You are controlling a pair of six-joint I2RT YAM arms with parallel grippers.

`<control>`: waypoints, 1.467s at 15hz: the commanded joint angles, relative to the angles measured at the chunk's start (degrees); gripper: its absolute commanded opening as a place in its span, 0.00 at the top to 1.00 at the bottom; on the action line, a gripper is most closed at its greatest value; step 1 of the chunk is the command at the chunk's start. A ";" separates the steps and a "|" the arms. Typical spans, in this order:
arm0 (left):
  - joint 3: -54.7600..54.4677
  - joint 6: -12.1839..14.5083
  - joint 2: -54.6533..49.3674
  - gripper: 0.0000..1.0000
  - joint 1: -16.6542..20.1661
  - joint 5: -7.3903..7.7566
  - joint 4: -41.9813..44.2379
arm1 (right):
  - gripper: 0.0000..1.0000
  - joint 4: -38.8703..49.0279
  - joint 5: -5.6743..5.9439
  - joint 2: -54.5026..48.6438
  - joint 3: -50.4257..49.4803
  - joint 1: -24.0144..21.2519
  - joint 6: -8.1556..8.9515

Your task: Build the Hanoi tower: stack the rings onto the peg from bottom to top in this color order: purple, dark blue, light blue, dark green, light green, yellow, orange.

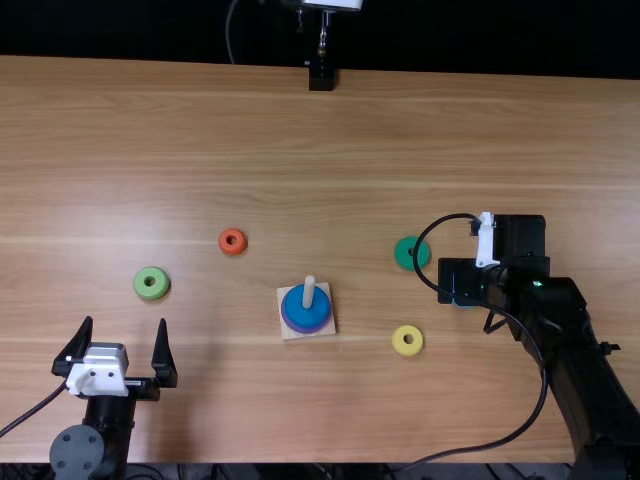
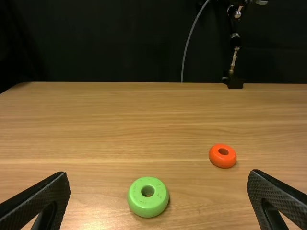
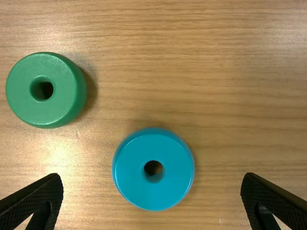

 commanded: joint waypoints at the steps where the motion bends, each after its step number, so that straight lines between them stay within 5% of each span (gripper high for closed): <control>1: -0.99 0.52 -0.69 0.00 0.54 -0.06 -0.85 | 0.00 0.19 -0.45 -1.23 -0.09 -0.53 0.11; 22: -0.99 0.52 -0.69 0.00 0.54 -0.06 -0.85 | 0.00 -0.02 0.08 1.40 3.33 -0.44 0.00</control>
